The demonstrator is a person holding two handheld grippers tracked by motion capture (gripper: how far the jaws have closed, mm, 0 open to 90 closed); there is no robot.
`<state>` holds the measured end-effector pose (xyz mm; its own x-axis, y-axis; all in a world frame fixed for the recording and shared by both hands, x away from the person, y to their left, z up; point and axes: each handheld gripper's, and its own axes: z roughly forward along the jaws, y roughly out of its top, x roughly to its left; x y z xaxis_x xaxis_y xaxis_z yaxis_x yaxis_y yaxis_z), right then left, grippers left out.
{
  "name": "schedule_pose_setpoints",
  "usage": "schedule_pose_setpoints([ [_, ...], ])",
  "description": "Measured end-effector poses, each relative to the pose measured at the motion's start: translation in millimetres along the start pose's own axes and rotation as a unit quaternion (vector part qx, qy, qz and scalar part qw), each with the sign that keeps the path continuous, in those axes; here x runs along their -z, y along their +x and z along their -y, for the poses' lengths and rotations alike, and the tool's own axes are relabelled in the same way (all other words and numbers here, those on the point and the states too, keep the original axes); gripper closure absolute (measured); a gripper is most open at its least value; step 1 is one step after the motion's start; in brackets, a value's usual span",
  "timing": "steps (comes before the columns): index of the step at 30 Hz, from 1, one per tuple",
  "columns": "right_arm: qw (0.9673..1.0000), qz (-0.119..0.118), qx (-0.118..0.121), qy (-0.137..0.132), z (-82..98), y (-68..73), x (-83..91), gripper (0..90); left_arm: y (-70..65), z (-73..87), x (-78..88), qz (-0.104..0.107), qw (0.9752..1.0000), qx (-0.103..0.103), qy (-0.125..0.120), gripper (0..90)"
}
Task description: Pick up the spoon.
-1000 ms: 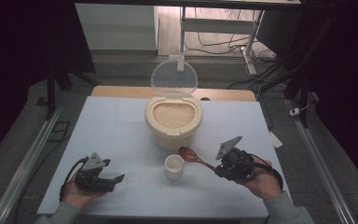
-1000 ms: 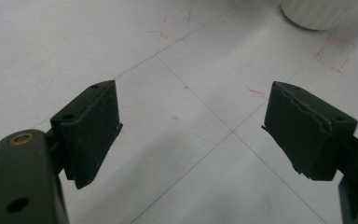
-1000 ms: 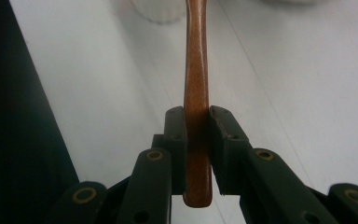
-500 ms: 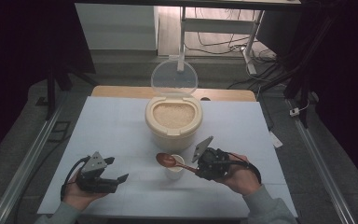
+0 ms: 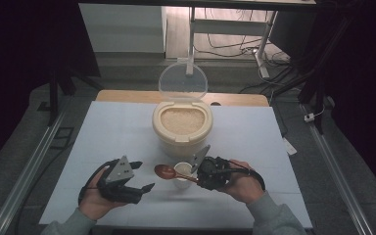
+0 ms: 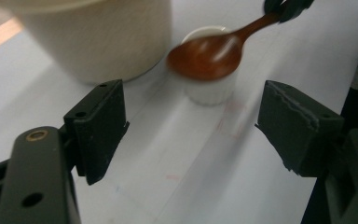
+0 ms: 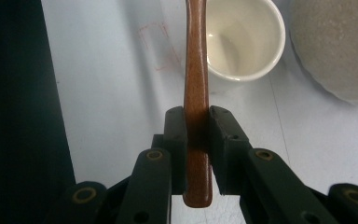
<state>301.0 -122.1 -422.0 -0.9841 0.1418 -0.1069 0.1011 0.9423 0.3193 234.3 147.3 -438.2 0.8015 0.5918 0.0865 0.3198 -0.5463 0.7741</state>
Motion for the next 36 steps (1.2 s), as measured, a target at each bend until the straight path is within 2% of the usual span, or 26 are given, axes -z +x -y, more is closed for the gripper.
schedule_pose_setpoints([
  [2, 1.0000, -0.001, 0.002, -0.001, -1.2, 0.1, -0.6, 77.2, -0.7, -4.9, -3.3, 0.001, 1.0000, -0.006, 0.006, 24.2],
  [4, 1.0000, -0.002, -0.003, 0.003, -2.3, 1.9, -0.5, 77.2, -1.7, -17.4, -13.3, 0.015, 0.9994, -0.022, 0.023, 25.7],
  [5, 1.0000, 0.000, 0.009, 0.000, -2.9, 0.8, -0.8, 77.2, -3.1, -22.2, -17.0, 0.017, 0.9991, -0.027, 0.028, 25.8],
  [10, 1.0000, 0.000, 0.007, 0.004, -6.6, 3.7, 0.5, 77.2, -10.4, -38.8, -26.6, 0.031, 0.9974, -0.056, 0.033, 29.0],
  [14, 0.9998, 0.001, 0.019, 0.001, -10.4, 3.5, -1.4, 77.2, -14.2, -48.1, -35.6, 0.049, 0.9950, -0.077, 0.041, 33.0],
  [17, 0.9998, 0.000, 0.021, 0.002, -13.0, 4.8, -2.5, 77.2, -14.4, -50.4, -41.1, 0.058, 0.9937, -0.083, 0.049, 37.9],
  [18, 0.9996, 0.000, 0.027, 0.001, -14.0, 4.6, -2.9, 77.2, -14.3, -51.8, -45.8, 0.068, 0.9920, -0.090, 0.057, 39.8],
  [21, 0.9997, -0.001, 0.023, 0.003, -16.2, 6.7, -2.9, 77.2, -14.6, -52.9, -50.8, 0.081, 0.9895, -0.098, 0.068, 44.9],
  [22, 0.9995, 0.001, 0.032, -0.001, -17.0, 6.0, -3.3, 77.2, -14.6, -53.1, -52.4, 0.085, 0.9887, -0.100, 0.072, 46.4],
  [23, 0.9996, -0.003, 0.027, -0.001, -17.6, 7.1, -3.0, 77.2, -14.6, -53.2, -54.0, 0.089, 0.9878, -0.102, 0.076, 47.6],
  [29, 0.9990, -0.001, 0.045, -0.007, -20.7, 9.4, -2.7, 77.2, -14.7, -52.2, -61.6, 0.105, 0.9840, -0.105, 0.099, 53.4],
  [30, 0.9993, -0.002, 0.037, -0.002, -20.9, 11.4, -1.8, 77.2, -14.8, -52.2, -62.2, 0.109, 0.9832, -0.106, 0.102, 54.7],
  [32, 0.9990, 0.000, 0.044, -0.005, -21.4, 12.0, -1.1, 77.2, -15.7, -52.0, -62.8, 0.112, 0.9828, -0.105, 0.103, 57.4],
  [33, 0.9985, -0.003, 0.054, -0.004, -21.7, 11.8, -0.8, 77.2, -17.4, -51.4, -63.6, 0.114, 0.9841, -0.096, 0.097, 58.8],
  [34, 0.9984, 0.002, 0.056, -0.003, -22.2, 12.8, -0.1, 77.2, -16.6, -51.7, -63.4, 0.111, 0.9830, -0.104, 0.102, 60.5],
  [35, 0.9976, -0.015, 0.067, 0.002, -22.2, 12.3, 1.5, 77.2, -19.8, -50.3, -65.2, 0.112, 0.9859, -0.086, 0.090, 63.0],
  [36, 0.9973, -0.010, 0.073, 0.003, -22.8, 12.6, 2.5, 77.2, -20.5, -49.9, -65.8, 0.115, 0.9851, -0.088, 0.093, 64.4],
])
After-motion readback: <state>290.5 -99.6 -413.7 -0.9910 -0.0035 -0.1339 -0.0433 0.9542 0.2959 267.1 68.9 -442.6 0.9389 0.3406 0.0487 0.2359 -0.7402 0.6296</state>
